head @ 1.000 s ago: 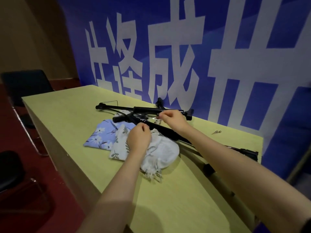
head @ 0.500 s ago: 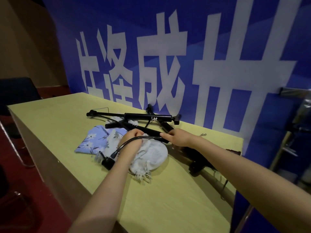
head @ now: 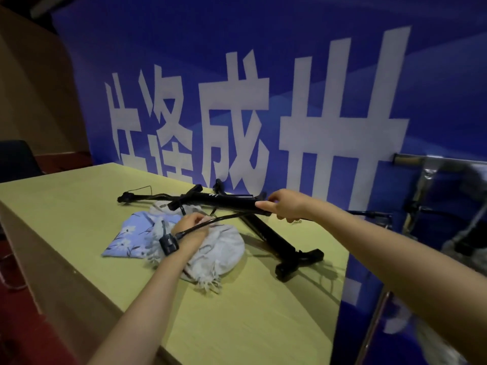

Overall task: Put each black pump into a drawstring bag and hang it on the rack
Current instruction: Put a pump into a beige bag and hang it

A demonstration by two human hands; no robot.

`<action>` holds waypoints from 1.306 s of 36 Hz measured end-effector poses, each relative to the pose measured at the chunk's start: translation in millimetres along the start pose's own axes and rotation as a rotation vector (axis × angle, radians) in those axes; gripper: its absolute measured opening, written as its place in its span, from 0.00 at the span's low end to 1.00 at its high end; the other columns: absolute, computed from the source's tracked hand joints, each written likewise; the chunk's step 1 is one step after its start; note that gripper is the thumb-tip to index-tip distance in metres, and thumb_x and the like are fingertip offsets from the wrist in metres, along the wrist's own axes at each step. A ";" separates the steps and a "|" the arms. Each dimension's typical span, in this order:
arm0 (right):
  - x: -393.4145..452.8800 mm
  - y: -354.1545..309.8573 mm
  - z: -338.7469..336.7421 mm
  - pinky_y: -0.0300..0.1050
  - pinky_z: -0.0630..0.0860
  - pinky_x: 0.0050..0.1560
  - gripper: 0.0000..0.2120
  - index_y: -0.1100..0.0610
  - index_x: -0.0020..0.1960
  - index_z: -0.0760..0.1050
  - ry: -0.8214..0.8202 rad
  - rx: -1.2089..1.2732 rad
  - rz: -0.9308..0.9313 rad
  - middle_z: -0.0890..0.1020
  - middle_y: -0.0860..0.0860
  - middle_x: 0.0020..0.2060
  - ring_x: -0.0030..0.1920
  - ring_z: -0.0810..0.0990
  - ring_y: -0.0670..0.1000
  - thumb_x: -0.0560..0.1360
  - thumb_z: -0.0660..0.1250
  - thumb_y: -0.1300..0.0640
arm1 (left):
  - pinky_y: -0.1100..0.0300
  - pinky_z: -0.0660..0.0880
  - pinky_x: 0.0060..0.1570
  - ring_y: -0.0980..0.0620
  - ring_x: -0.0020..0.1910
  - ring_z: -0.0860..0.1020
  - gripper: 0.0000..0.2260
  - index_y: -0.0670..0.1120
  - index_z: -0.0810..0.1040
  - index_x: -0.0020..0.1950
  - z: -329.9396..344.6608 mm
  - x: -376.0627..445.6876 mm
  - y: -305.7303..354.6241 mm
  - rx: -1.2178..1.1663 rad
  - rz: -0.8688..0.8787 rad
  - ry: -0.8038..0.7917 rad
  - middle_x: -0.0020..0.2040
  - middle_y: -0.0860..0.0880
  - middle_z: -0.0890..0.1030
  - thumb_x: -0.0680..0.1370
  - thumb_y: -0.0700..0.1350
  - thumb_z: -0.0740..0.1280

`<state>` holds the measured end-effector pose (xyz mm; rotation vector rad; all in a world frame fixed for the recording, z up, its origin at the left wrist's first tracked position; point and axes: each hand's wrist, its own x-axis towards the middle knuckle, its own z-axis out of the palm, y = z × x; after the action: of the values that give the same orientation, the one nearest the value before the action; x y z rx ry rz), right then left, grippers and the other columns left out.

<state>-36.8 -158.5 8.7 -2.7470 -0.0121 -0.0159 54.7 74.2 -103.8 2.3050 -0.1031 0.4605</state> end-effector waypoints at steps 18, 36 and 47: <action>-59.9 22.7 -30.2 0.39 0.66 0.28 0.22 0.58 0.50 0.78 0.244 0.592 -0.119 0.72 0.53 0.34 0.28 0.68 0.47 0.80 0.58 0.40 | 0.60 0.74 0.42 0.52 0.46 0.80 0.14 0.48 0.79 0.54 -23.6 -54.6 120.7 -0.758 0.094 -0.468 0.47 0.48 0.83 0.84 0.50 0.55; -91.7 10.2 -30.9 0.42 0.65 0.31 0.22 0.61 0.54 0.75 0.215 0.551 -0.313 0.72 0.52 0.34 0.31 0.68 0.49 0.83 0.53 0.44 | 0.50 0.80 0.48 0.45 0.48 0.83 0.18 0.42 0.71 0.61 -52.5 -50.7 196.7 -1.590 -0.197 -0.321 0.49 0.43 0.80 0.79 0.54 0.65; -96.4 74.2 -35.4 0.46 0.69 0.36 0.26 0.60 0.46 0.78 0.434 0.026 -0.081 0.78 0.55 0.34 0.35 0.75 0.52 0.81 0.54 0.39 | 0.54 0.79 0.51 0.51 0.37 0.78 0.11 0.41 0.72 0.54 -63.5 -51.7 206.4 -1.737 -0.224 -0.095 0.36 0.47 0.77 0.80 0.49 0.65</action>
<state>-132.8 -241.1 11.6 -2.6572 -0.0046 -0.6264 -55.9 -28.9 58.7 0.6047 -0.1844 0.0190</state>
